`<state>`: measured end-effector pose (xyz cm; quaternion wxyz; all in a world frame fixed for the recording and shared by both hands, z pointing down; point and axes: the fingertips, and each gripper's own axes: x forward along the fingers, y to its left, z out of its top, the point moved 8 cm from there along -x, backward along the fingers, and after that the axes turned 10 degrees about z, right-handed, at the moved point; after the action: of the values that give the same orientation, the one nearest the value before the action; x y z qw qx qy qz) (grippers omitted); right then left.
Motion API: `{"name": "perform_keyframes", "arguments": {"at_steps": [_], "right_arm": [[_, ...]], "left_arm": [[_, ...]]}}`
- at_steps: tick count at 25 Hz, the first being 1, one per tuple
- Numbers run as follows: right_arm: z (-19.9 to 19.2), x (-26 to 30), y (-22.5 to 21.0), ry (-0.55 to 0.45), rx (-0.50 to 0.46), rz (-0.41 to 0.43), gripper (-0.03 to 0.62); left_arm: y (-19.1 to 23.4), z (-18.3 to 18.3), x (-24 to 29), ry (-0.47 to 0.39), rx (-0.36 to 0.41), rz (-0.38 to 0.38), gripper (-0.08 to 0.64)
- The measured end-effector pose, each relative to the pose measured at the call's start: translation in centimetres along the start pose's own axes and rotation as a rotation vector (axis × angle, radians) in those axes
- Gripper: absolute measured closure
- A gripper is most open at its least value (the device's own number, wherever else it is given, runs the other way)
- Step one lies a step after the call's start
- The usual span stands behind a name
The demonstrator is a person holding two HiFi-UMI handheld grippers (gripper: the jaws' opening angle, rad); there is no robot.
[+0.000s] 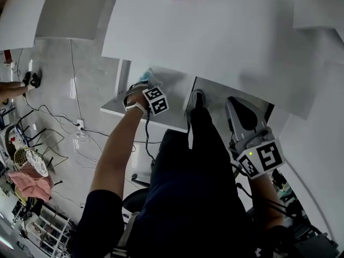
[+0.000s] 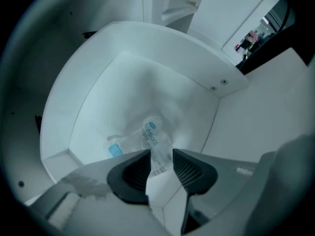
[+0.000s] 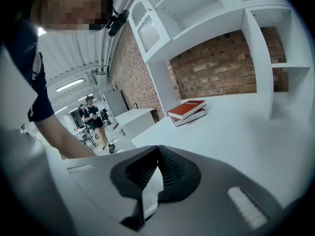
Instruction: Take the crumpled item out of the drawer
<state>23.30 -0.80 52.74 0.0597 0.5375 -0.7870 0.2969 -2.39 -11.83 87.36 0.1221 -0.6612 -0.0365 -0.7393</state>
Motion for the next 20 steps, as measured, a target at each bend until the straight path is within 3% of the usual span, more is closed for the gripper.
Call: {"name": "perform_keyframes", "arguments": {"at_steps": [5, 11, 20], "right_arm": [[-0.7, -0.1, -0.2, 0.009, 0.018, -0.006, 0.589], [-0.6, 0.3, 0.5, 0.012, 0.017, 0.014, 0.589], [0.8, 2.9, 1.8, 0.028, -0.027, 0.112, 0.589]], "left_arm": [[-0.3, 0.2, 1.2, 0.016, 0.031, 0.025, 0.433], [0.7, 0.2, 0.0, -0.044, -0.018, 0.057, 0.531], [3.7, -0.6, -4.6, -0.157, -0.109, 0.145, 0.54]]}}
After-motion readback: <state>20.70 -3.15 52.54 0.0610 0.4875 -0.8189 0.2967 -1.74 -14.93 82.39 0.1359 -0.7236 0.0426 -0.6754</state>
